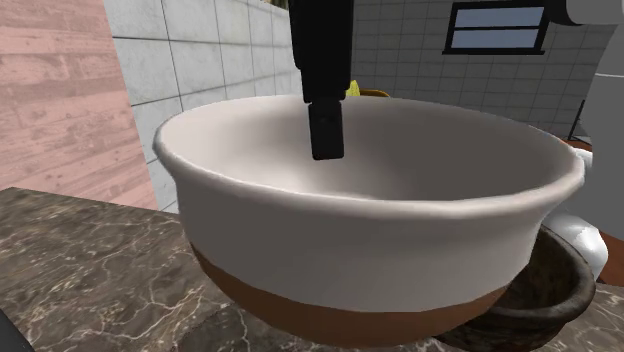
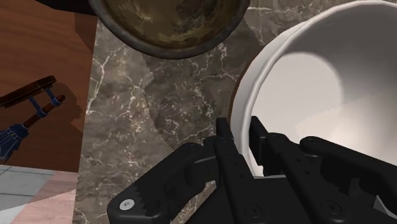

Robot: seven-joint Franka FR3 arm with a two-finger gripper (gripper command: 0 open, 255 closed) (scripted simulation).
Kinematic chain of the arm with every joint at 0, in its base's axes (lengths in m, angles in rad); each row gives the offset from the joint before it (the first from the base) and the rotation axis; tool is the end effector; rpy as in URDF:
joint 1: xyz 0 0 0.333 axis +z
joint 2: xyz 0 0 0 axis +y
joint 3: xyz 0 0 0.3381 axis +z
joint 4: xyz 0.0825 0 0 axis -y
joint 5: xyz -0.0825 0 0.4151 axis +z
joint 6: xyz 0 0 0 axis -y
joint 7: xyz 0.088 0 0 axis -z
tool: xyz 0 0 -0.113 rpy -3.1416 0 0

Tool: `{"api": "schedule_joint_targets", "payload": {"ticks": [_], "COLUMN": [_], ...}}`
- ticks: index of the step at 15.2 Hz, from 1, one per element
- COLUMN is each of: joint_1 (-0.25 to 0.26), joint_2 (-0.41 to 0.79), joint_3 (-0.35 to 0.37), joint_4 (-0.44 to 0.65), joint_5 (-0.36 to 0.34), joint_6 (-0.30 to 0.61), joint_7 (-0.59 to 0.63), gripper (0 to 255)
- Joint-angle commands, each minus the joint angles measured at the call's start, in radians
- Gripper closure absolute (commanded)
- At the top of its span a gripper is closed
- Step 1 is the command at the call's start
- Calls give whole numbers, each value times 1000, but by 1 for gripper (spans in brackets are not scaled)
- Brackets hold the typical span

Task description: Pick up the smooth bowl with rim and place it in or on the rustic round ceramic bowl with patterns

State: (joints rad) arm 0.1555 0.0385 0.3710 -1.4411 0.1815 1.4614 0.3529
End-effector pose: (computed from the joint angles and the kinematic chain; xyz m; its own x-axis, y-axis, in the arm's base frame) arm 0.4982 0.3093 0.6769 0.9771 0.1971 -0.0795 0.1808 -0.9675 -0.1768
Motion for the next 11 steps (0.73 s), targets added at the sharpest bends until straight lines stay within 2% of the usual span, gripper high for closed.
{"api": "schedule_joint_targets", "payload": {"ticks": [1, 5, 11], "joint_1": [3, -28, -40], "joint_2": [11, -172, -415], "joint_3": [2, -30, -95], "joint_4": [33, -155, -367], "joint_5": [-4, 58, 112], "joint_6": [-22, -17, -58], "joint_7": [9, -52, -130], "gripper": [255, 255, 255]}}
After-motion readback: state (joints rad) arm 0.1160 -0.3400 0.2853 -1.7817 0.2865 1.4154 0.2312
